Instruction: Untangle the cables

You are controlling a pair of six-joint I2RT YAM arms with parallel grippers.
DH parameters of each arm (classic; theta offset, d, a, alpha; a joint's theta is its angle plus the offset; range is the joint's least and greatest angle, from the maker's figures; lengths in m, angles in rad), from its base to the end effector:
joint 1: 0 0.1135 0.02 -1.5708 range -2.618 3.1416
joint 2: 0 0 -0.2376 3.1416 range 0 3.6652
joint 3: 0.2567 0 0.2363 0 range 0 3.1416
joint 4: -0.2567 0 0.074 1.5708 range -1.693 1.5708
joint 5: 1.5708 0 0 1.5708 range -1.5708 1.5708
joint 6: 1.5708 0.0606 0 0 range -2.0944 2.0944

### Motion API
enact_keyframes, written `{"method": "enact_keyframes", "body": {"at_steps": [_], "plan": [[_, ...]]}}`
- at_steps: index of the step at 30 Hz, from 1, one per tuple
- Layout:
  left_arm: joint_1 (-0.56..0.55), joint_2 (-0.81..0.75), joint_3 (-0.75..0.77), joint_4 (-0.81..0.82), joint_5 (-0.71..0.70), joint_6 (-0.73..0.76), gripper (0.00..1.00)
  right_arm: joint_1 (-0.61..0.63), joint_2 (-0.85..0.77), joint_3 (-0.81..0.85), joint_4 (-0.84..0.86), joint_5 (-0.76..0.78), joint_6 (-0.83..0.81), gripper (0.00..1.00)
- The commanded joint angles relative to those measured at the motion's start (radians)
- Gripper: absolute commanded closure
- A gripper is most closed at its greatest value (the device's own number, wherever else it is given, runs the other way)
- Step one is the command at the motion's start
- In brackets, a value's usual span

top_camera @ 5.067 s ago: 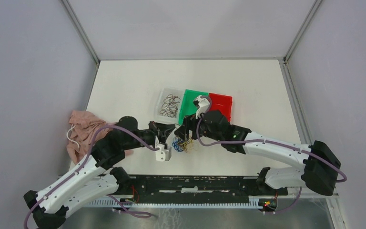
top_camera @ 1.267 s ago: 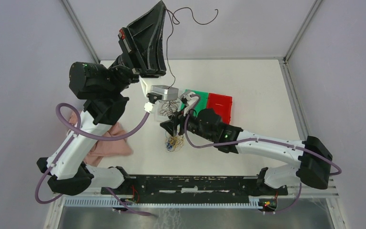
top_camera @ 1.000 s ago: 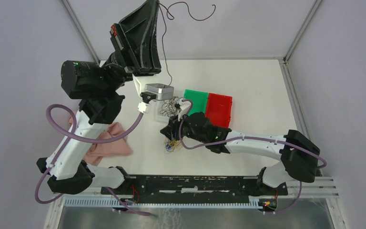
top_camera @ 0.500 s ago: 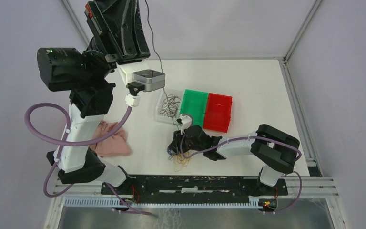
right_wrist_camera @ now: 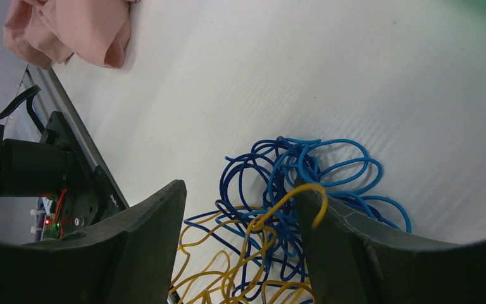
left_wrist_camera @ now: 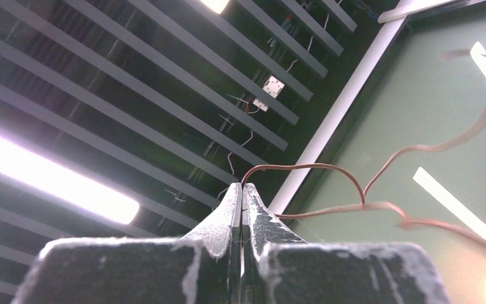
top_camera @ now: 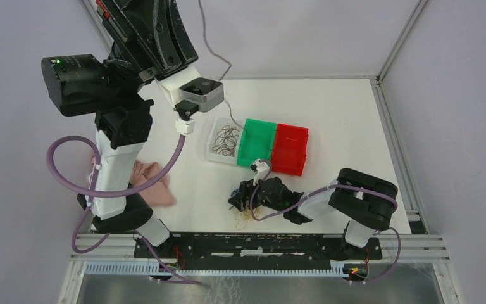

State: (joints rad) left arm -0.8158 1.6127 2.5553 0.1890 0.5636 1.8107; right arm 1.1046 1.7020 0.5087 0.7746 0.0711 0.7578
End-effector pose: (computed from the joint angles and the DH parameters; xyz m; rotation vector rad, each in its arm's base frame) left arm 0.0922 -0.1452 0.6844 0.5713 -0.4401 0.8294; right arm 0.1450 0.2785 0.1040 -0.3253 2.1482 1.0859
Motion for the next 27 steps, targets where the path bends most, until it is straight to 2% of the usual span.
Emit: {"method": "enact_keyframes", "body": {"at_steps": [1,4,7,11,14,18,23,27], "plan": [[-0.004,-0.013,0.029,0.026,-0.001,0.11,0.96,0.002,-0.006,-0.123,0.014,0.055,0.023,0.27],[-0.003,-0.032,0.023,0.011,-0.03,0.106,0.96,0.003,-0.048,-0.19,0.029,0.07,0.023,0.23],[-0.003,-0.078,-0.05,0.008,-0.074,0.092,0.96,0.002,-0.12,-0.226,0.004,0.093,0.011,0.22],[-0.004,-0.205,-0.297,-0.019,-0.138,0.087,0.96,0.003,-0.26,-0.163,-0.174,0.09,-0.037,0.22],[-0.003,-0.304,-0.534,-0.107,-0.186,0.127,0.96,0.001,-0.386,-0.08,-0.332,0.089,-0.072,0.21],[-0.003,-0.403,-0.738,-0.215,-0.224,0.116,0.96,0.002,-0.518,0.013,-0.495,0.088,-0.104,0.2],[-0.003,-0.47,-0.867,-0.381,-0.333,0.027,0.97,0.002,-0.602,0.108,-0.608,0.089,-0.13,0.17],[-0.003,-0.475,-0.895,-0.523,-0.434,-0.088,0.97,0.002,-0.613,0.163,-0.625,0.094,-0.136,0.16]]}}
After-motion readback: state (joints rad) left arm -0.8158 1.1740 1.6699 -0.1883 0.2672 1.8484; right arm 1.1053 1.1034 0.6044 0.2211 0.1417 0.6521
